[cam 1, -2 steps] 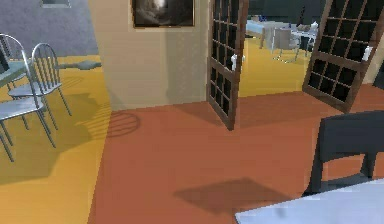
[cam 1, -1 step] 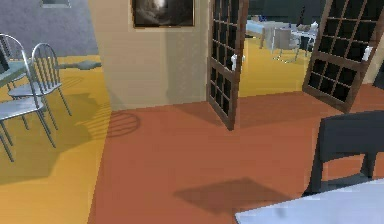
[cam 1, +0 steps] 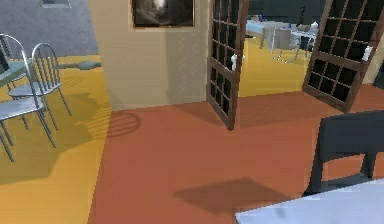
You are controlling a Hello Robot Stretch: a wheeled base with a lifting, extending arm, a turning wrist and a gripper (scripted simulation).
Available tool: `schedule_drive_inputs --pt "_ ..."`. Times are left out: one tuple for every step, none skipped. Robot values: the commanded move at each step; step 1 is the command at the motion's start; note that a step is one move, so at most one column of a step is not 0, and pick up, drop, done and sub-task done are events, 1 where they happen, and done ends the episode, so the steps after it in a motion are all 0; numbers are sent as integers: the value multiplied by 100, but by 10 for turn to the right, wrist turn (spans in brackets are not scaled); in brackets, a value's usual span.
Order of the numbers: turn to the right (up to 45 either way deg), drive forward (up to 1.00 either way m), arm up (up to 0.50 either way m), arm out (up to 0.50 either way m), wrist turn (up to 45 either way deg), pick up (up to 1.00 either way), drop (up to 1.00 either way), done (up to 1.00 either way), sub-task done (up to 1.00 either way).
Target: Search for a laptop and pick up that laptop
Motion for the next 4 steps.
schedule_drive_inputs --pt "0 0 0 0 450 0 0 0 0" --pt "0 0 0 0 450 0 0 0 0" --pt "0 0 0 0 150 0 0 0 0" --pt "0 0 0 0 0 100 0 0 0"
